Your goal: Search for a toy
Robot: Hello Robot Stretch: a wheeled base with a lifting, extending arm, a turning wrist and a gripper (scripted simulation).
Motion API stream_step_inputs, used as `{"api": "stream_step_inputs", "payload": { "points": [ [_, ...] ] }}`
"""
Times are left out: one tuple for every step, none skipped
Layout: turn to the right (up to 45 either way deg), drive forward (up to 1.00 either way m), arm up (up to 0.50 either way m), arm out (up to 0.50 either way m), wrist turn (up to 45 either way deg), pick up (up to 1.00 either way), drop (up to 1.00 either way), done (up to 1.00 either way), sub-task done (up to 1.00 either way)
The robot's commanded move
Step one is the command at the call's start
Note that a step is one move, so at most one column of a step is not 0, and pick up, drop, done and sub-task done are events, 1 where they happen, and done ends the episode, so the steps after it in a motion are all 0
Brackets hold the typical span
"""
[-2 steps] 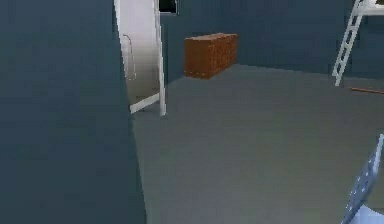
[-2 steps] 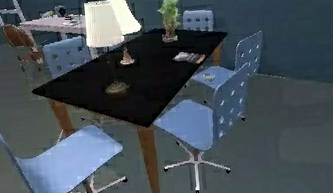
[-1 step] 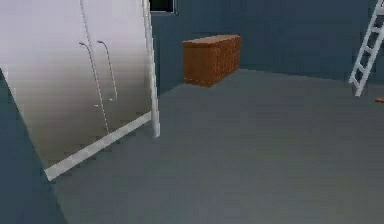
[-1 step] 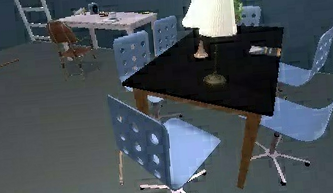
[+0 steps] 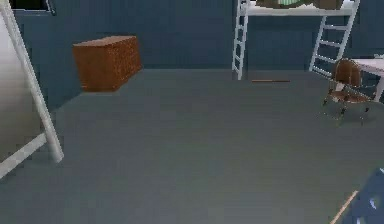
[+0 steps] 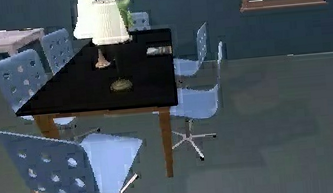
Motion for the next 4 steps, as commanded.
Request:
{"api": "stream_step_inputs", "payload": {
  "points": [
    [0.0, 0.75, 0.00, 0.00, 0.0, 0.00, 0.00, 0.00, 0.00],
    [30.0, 0.00, 0.00, 0.00, 0.0, 0.00, 0.00, 0.00, 0.00],
    [3.0, 0.00, 0.00, 0.00, 0.0, 0.00, 0.00, 0.00, 0.00],
    [0.0, 1.00, 0.00, 0.00, 0.0, 0.00, 0.00, 0.00, 0.00]
  ]
}}
